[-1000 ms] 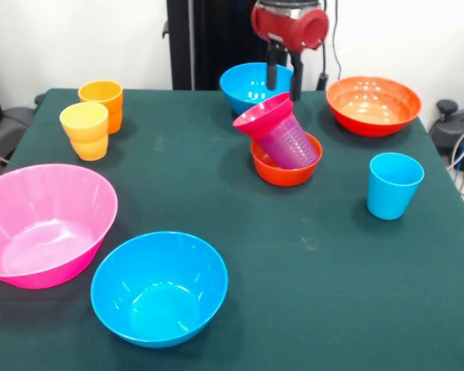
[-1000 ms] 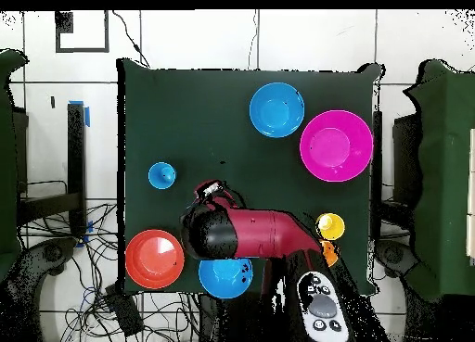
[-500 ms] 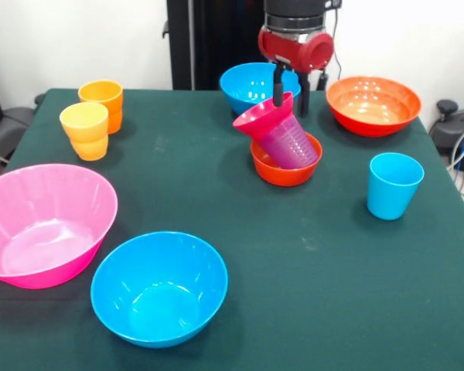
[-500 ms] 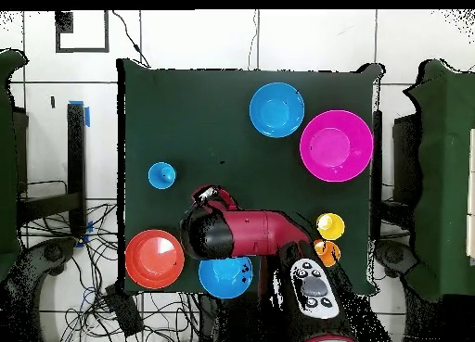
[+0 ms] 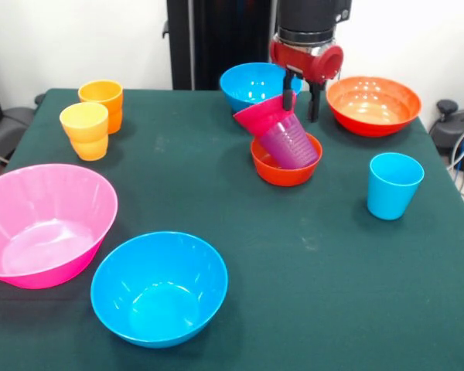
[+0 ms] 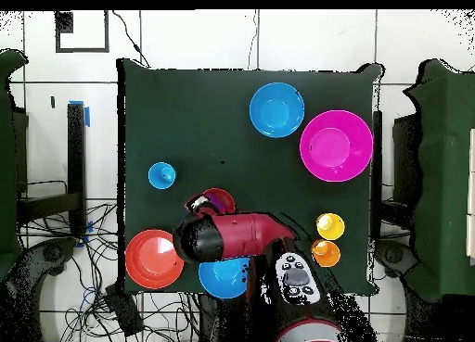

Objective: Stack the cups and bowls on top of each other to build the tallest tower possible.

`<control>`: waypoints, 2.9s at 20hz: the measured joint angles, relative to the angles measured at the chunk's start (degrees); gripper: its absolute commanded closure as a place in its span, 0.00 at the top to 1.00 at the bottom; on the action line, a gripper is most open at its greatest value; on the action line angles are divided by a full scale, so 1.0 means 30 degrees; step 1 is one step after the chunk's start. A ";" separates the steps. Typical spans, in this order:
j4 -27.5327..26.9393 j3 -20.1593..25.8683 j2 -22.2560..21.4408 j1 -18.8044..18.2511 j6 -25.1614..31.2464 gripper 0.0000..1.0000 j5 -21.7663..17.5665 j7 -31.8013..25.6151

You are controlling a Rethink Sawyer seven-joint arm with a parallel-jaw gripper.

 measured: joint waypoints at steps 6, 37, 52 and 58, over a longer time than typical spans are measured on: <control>-0.0029 -0.0041 0.0571 0.0010 0.0000 1.00 -0.0002 0.0000; -0.0011 0.0819 -0.4044 -0.0749 0.2803 1.00 -0.0012 0.0000; -0.0251 -0.1369 -0.0232 0.0917 0.2366 1.00 -0.2030 0.0000; -0.0050 -0.1924 -0.0628 0.0846 0.2835 1.00 -0.2197 0.0000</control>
